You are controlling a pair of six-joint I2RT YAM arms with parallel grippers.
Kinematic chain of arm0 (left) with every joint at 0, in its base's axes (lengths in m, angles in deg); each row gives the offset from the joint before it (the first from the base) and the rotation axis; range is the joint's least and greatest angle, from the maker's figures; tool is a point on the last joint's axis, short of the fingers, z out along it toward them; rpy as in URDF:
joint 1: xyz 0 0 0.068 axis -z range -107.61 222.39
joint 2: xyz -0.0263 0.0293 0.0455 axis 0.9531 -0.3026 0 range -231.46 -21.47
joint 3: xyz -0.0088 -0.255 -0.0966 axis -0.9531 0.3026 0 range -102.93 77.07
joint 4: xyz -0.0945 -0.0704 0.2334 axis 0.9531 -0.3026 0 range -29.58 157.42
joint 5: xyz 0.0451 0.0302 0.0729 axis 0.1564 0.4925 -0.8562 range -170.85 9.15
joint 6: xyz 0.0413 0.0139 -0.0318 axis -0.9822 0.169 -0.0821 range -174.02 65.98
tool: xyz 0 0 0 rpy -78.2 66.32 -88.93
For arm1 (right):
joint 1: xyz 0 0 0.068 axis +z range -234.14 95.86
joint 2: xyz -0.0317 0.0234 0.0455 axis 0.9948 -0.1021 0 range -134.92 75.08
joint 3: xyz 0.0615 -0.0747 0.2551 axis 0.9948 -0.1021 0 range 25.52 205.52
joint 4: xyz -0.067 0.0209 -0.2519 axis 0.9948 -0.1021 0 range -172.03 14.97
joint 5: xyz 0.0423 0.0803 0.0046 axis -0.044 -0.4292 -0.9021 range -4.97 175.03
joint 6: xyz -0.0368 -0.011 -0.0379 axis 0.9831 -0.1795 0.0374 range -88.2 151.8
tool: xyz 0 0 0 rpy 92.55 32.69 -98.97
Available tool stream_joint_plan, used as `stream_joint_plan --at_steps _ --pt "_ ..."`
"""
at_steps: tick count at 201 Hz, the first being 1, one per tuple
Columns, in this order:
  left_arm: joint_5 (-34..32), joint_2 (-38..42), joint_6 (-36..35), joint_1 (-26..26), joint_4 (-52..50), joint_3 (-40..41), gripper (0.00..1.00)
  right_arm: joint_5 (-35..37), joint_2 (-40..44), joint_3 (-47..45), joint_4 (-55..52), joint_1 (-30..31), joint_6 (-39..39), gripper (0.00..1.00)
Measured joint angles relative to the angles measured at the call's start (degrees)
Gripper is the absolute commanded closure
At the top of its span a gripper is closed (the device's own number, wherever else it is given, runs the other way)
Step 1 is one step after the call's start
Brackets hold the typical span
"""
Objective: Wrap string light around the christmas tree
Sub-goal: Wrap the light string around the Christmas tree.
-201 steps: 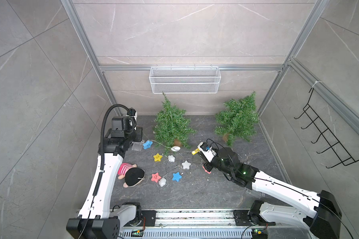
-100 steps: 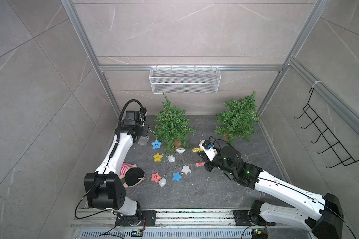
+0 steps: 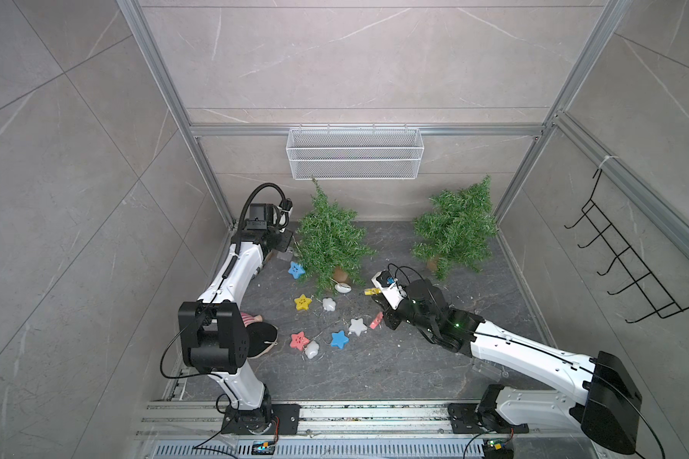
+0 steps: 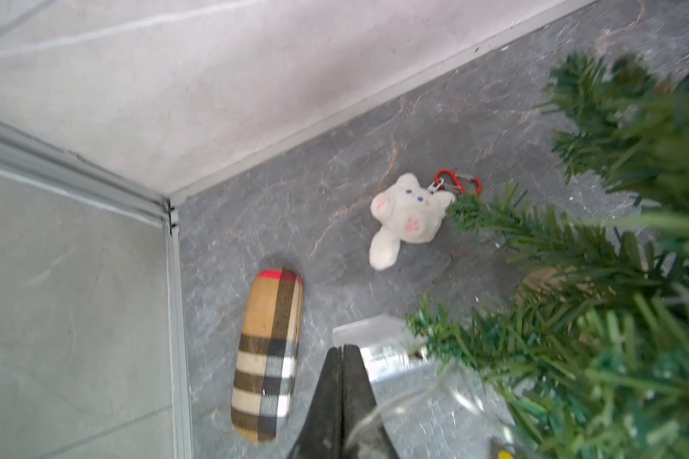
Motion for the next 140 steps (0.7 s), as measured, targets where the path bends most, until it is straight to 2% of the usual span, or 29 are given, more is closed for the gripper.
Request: stream_joint_plan --at_steps 47,80,103,140 --pt "4.2 -4.7 -4.4 1.1 1.7 -7.1 1.00 0.5 -0.8 0.0 0.9 -0.1 -0.9 1.00" --pt "2.5 -9.5 -9.4 2.0 1.6 -9.6 1.00 0.9 -1.0 0.0 1.1 -0.4 -1.6 1.00" --pt "4.0 -11.1 -10.0 2.1 1.2 -9.7 1.00 1.1 -1.7 0.1 1.6 -0.4 -2.2 1.00" --pt "8.0 -11.2 -9.4 2.7 0.9 -9.6 0.91 3.3 -4.8 2.2 1.8 -1.6 -3.8 1.00"
